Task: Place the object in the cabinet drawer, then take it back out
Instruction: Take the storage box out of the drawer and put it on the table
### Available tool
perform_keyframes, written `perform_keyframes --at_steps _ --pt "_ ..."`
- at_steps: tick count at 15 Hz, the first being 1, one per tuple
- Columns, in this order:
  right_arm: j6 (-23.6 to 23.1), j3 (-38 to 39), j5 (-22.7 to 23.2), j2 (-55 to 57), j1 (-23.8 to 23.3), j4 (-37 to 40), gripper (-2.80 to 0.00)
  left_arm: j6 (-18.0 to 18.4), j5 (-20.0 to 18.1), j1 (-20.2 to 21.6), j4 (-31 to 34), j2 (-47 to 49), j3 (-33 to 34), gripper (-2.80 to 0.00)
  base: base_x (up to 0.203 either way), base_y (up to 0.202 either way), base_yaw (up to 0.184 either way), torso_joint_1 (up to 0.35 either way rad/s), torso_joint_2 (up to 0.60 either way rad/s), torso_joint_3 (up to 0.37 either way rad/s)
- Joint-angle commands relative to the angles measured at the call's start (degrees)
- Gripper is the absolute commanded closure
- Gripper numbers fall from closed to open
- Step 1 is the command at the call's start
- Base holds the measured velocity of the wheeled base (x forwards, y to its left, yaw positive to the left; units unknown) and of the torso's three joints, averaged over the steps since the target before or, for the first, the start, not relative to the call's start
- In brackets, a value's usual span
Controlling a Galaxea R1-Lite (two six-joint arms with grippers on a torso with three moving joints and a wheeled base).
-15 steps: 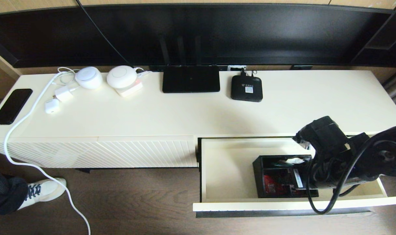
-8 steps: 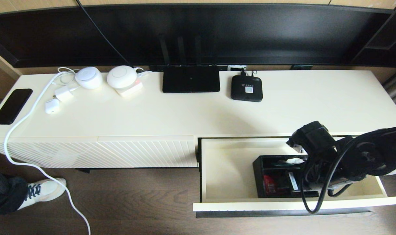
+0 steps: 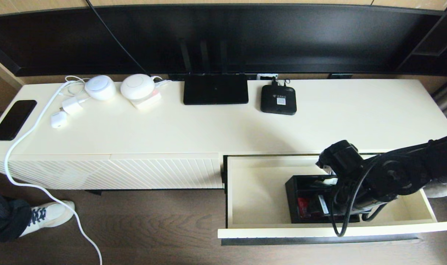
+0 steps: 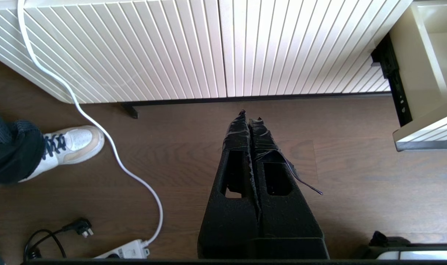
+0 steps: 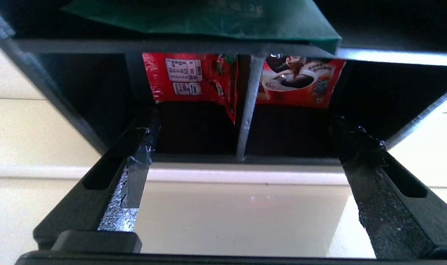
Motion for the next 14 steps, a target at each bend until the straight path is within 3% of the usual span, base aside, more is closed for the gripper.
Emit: perform_keyframes --at_steps 1,14 --pt "0.2 0.0 0.1 1.2 0.0 0.0 -2.8 0.0 0.0 0.0 0.0 0.1 0.0 0.0 0.0 0.0 0.0 0.0 0.0 0.0" --pt "-0.1 1.0 0.5 3.0 0.0 -5.1 -2.8 0.0 0.0 0.0 0.0 0.1 0.0 0.0 0.0 0.0 0.0 0.0 0.0 0.0"
